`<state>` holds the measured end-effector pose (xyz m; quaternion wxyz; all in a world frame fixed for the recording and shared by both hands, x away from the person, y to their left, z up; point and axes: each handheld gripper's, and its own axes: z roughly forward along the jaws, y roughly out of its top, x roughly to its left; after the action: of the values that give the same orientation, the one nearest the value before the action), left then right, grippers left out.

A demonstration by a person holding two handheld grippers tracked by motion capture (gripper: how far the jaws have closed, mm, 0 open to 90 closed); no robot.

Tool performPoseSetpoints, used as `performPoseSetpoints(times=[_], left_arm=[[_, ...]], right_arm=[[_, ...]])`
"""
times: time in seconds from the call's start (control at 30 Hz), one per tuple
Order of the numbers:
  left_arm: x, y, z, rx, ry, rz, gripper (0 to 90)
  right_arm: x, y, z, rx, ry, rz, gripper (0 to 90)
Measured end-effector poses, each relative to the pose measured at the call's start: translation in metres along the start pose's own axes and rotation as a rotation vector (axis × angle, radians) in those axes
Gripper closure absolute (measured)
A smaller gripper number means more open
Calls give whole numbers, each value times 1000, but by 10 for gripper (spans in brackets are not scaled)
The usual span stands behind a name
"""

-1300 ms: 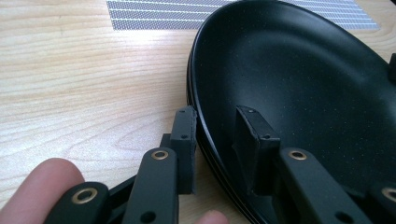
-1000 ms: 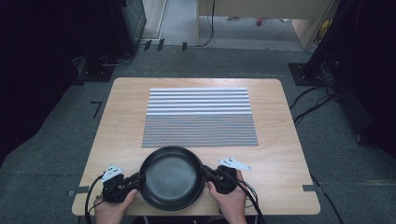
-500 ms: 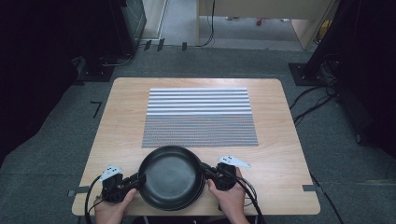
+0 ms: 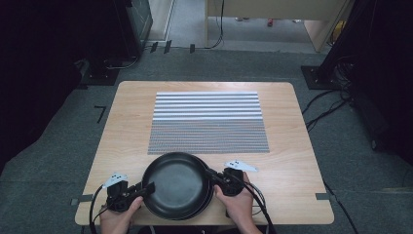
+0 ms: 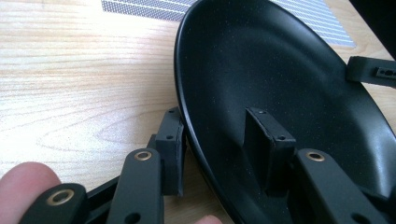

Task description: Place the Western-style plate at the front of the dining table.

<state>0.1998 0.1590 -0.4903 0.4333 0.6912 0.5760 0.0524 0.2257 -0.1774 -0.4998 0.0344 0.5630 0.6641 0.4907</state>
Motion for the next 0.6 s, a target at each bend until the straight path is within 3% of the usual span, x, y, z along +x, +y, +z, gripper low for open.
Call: performPoseSetpoints(times=[0.13, 0.3, 0.43, 0.6], left_arm=[[1, 0, -1, 5, -7, -8, 602], [3, 1, -2, 7, -22, -26, 609], [6, 2, -9, -8, -7, -33, 629], [6, 2, -13, -10, 5, -44, 656]], right_arm=[[2, -1, 4, 0, -2, 5, 834], [-2, 0, 8, 8, 27, 54, 834], [-4, 0, 12, 29, 73, 105, 836], [3, -6, 20, 16, 66, 119, 797]])
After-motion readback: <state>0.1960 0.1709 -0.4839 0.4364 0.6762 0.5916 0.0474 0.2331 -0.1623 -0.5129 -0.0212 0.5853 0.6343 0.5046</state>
